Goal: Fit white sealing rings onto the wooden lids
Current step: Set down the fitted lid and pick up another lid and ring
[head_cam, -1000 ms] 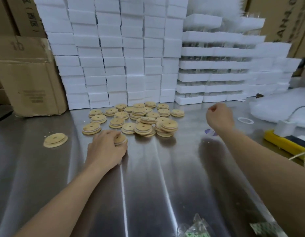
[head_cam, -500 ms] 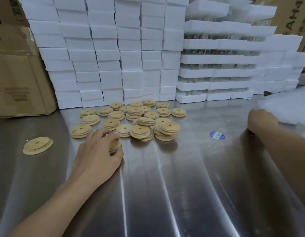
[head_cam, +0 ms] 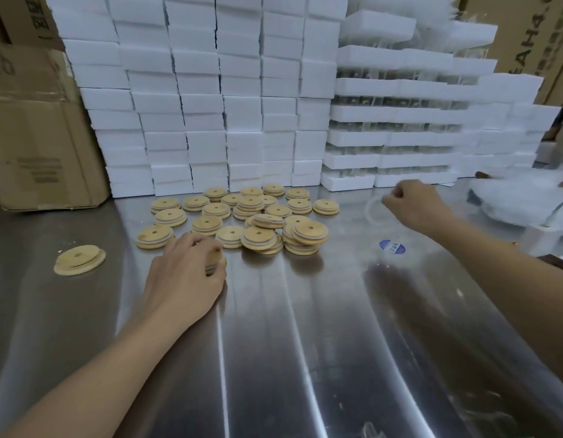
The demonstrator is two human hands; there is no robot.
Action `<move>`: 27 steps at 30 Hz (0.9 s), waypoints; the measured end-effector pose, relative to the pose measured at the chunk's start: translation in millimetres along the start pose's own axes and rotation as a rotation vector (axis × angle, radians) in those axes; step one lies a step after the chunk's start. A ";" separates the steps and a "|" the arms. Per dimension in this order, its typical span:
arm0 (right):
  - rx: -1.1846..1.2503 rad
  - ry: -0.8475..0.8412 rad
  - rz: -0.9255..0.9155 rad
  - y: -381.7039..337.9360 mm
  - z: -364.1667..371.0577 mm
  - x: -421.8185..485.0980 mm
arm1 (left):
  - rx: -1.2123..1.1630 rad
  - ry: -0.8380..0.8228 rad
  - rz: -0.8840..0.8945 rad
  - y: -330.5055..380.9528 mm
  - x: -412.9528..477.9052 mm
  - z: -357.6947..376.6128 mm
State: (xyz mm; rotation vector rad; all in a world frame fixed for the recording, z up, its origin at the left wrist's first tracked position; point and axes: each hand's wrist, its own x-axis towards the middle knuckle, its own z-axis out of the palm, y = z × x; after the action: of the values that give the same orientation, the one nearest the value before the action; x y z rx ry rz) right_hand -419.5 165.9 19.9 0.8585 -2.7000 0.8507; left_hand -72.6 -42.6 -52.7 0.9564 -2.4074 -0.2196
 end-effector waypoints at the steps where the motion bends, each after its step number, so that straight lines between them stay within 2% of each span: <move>1: 0.155 0.019 -0.029 -22.2 -2.2 -14.7 | -0.021 0.005 0.002 -0.1 -0.4 0.0; 5: 0.710 -0.029 -0.048 -108.8 -1.8 -73.2 | -0.171 0.025 0.013 -3.4 0.1 3.4; 8: 0.864 -0.186 -0.011 -161.2 23.5 -110.7 | -0.372 0.095 -0.104 -3.9 3.4 -2.6; 10: 0.818 -0.259 -0.066 -180.8 51.5 -137.7 | -0.461 0.163 -0.165 -12.4 3.5 -12.1; 11: 0.757 -0.287 -0.115 -184.7 65.6 -150.4 | -0.421 0.207 -0.164 -22.7 2.7 -18.3; 14: 0.566 -0.347 -0.248 -177.5 95.2 -169.6 | -0.073 0.316 -0.180 -69.6 0.3 -41.0; 16: 0.534 -0.328 -0.290 -170.1 100.0 -167.3 | 0.105 0.219 -0.307 -100.0 -1.9 -53.2; 18: 0.465 -0.299 -0.333 -163.7 101.4 -162.0 | 0.164 0.021 -0.437 -111.3 -4.4 -57.9; 20: 0.384 -0.279 -0.359 -157.0 103.4 -157.8 | 0.182 -0.048 -0.443 -109.0 -5.2 -55.5; 23: 0.359 -0.288 -0.364 -149.6 105.8 -153.1 | 0.159 0.052 -0.365 -101.2 -5.2 -56.6; 25: 0.390 -0.317 -0.368 -148.4 105.2 -149.6 | 0.123 0.078 -0.381 -97.1 -5.3 -58.8; 27: 0.414 -0.342 -0.390 -148.5 104.0 -148.4 | -0.016 0.089 -0.421 -92.0 -4.0 -59.7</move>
State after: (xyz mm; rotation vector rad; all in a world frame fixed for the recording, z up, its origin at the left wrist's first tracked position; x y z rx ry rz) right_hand -212.7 77.1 -45.1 1.6911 -2.5038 1.2801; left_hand 15.9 -104.8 -34.8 1.4272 -2.0983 -0.3383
